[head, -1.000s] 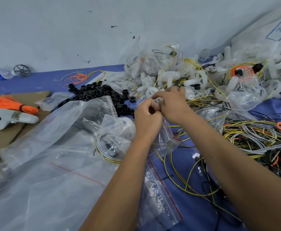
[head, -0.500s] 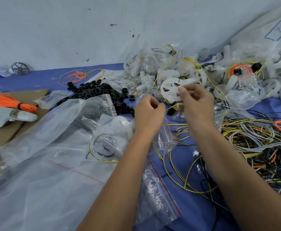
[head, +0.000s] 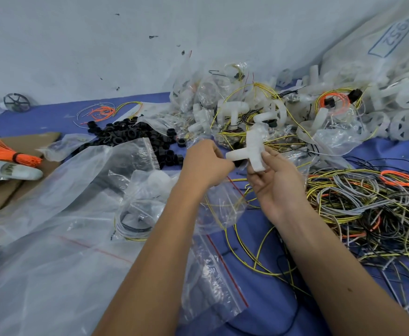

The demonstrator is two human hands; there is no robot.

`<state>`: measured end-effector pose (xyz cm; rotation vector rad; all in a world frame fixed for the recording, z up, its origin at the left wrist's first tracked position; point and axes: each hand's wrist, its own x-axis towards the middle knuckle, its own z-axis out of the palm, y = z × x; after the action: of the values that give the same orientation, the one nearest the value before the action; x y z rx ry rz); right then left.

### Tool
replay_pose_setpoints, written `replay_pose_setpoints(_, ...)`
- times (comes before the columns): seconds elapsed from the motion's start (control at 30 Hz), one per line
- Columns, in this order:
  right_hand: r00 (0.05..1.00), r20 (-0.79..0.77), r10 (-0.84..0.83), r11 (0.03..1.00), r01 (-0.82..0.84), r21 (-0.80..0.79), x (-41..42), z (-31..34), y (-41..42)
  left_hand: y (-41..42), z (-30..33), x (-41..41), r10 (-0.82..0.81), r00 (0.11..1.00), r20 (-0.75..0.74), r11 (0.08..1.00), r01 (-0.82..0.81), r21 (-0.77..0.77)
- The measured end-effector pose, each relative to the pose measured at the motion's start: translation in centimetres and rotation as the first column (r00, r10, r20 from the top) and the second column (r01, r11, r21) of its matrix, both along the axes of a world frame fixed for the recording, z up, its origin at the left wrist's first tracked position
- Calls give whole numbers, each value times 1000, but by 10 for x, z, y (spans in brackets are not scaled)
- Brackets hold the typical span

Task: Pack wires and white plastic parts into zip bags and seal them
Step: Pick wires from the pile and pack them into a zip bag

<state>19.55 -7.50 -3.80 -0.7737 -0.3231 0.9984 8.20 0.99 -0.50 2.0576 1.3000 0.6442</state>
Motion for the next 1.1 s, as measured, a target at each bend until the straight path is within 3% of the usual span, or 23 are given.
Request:
replay_pose_setpoints(0.17,999,-34,-34,999,33,-26,2,0,1,2,1,2,84,966,246,996,-92,22)
replay_pose_setpoints(0.27,998,55,-32,995,37,-91,4,0,0,5,1,2,150,910,387,987,-160,-7)
replay_pose_setpoints(0.43,983,145,117,992,-108,-67,-3,2,-1,6,1,3,178,857,484,984,-163,-73)
replay_pose_setpoints(0.57,935,292,204,976,-172,-130,-4,-3,-1,7,5,-3,-3,873,487,998,-28,56)
replay_pose_setpoints(0.67,865,450,221,966,-130,-224,-5,-6,-1,8,10,-8,-91,882,463,988,20,156)
replay_pose_setpoints(0.73,805,561,192,967,-57,-248,-4,-7,-1,9,10,-10,-113,873,475,985,36,169)
replay_pose_setpoints(0.9,726,671,151,974,6,-226,-2,-6,-5,5,11,-8,-155,851,501,985,91,150)
replay_pose_setpoints(1.1,650,726,225,972,-200,-122,-1,7,-12,1,16,-2,-179,879,442,973,90,214)
